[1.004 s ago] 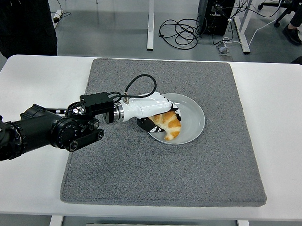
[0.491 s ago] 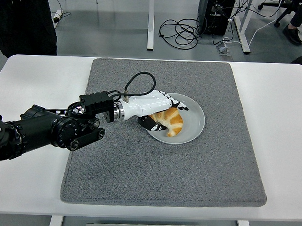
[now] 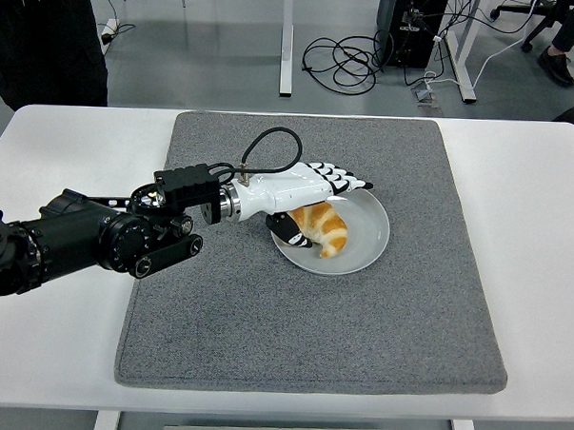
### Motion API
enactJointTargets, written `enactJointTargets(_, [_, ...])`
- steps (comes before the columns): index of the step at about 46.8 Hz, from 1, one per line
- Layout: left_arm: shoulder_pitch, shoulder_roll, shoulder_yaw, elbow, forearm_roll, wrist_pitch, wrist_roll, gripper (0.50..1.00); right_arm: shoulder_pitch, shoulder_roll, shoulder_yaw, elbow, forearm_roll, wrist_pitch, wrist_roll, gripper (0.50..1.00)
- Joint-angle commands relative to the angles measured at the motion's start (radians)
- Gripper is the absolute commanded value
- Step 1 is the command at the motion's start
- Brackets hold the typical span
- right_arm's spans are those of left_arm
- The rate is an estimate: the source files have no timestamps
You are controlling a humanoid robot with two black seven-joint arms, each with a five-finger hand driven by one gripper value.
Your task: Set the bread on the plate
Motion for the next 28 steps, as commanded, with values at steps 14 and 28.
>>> enactJointTargets(14, [-0.151,0.000,-0.002,-0.154,-0.084,-0.080,0.008,0.977,0.000,0.000,0.000,-0.001,0.000,0.000,0.000,1.000])
enactJointTargets(28, [-0.268,0.107,-0.026,-0.217,-0.141,-0.117,0.002,0.977,0.000,0.000,0.000,0.000,0.000,0.000,0.000,1.000])
